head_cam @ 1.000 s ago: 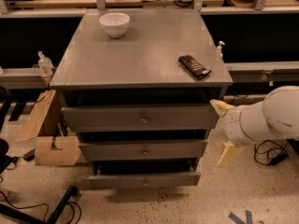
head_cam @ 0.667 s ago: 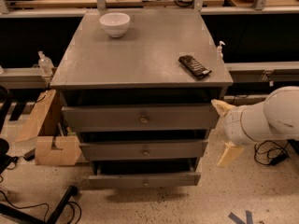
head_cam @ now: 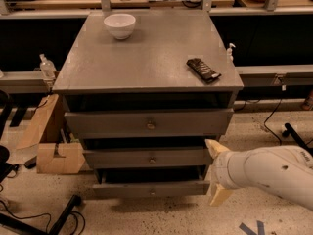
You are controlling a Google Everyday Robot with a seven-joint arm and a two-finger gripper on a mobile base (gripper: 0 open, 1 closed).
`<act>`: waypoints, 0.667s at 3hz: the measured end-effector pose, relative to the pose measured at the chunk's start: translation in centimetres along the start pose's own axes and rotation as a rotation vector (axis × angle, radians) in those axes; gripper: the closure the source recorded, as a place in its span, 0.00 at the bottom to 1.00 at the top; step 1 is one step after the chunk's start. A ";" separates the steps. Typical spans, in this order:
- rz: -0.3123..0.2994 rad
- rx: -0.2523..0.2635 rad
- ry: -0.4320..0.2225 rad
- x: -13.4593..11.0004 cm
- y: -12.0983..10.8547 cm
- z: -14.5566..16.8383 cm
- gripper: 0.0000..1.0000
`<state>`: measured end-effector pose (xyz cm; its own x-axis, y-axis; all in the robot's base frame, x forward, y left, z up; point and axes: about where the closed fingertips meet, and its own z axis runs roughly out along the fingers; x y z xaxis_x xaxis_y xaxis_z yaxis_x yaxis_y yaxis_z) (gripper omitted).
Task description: Open bottom drawer
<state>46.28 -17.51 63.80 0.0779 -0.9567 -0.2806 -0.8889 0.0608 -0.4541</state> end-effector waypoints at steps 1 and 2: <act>-0.010 -0.002 -0.026 1.6 3.1 5.0 0.00; -0.030 -0.005 -0.063 2.9 5.1 9.7 0.00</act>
Offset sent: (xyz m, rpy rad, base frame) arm 0.0090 0.0057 -0.1957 0.0803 -0.0097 0.1037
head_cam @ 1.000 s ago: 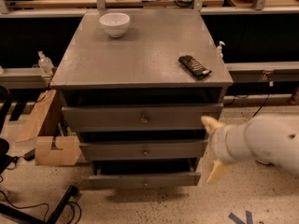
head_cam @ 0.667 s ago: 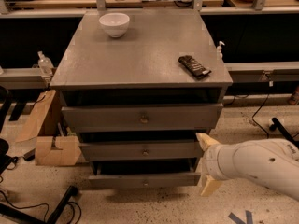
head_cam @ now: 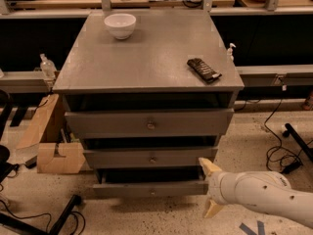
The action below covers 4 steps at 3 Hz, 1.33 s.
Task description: Open bottom drawer
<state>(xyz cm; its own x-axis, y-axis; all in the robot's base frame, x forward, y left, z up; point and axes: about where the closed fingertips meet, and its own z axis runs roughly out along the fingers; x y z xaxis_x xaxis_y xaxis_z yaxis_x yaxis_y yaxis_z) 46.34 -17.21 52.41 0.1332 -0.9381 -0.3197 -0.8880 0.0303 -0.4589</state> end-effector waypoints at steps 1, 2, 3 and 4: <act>-0.008 -0.009 -0.047 2.1 2.2 5.7 0.00; 0.015 -0.020 -0.077 3.5 3.8 9.2 0.00; 0.075 -0.049 -0.061 5.3 4.6 10.3 0.00; 0.075 -0.052 -0.064 5.2 4.7 10.8 0.00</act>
Offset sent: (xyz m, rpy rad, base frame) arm 0.0177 -0.0082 -0.1538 0.1158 0.0389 0.0251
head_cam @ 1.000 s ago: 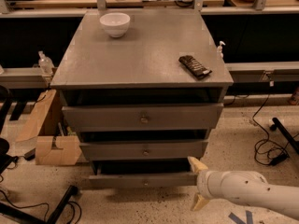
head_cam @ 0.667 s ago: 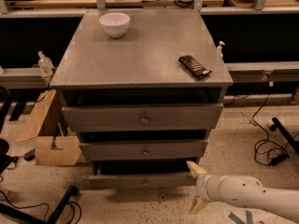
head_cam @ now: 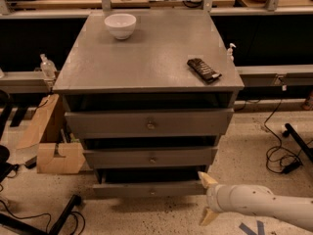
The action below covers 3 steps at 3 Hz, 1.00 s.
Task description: Open bottom drawer
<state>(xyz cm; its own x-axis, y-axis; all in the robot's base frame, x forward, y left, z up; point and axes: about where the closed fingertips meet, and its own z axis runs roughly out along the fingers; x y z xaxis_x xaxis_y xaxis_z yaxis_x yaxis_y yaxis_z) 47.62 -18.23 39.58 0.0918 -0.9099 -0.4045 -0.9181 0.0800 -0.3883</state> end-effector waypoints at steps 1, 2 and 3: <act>0.000 -0.017 -0.015 -0.3 0.5 2.7 0.00; -0.007 -0.056 -0.049 -0.7 0.8 7.2 0.00; -0.027 -0.095 -0.057 -0.3 0.3 11.6 0.00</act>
Offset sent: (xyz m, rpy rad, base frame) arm 0.0514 0.0555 -0.1145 0.0796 0.0810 0.0730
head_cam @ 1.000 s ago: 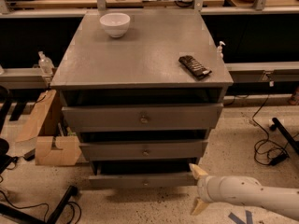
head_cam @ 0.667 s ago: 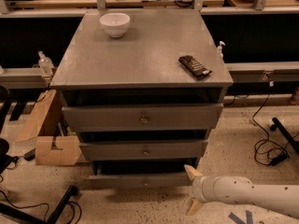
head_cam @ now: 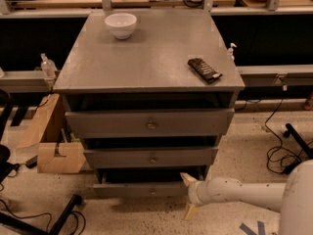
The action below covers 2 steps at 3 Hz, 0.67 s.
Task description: Open bottom drawer
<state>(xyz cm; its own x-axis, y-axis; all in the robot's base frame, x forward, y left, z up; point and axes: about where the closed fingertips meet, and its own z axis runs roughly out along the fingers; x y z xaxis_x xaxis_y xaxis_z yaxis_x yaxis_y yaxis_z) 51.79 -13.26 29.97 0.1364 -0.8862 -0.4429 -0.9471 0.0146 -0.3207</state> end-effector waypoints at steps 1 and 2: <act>-0.017 -0.032 0.029 0.9 -1.1 2.9 0.00; -0.036 -0.064 0.096 2.2 -2.1 5.2 0.00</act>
Offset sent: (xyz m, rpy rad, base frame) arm 0.0634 -0.0014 -0.0749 -0.2310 0.0700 0.0287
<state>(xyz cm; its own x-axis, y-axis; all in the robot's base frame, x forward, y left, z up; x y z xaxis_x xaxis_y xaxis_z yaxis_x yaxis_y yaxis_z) 55.55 -12.79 25.32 0.1452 -0.9258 -0.3490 -0.9591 -0.0451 -0.2795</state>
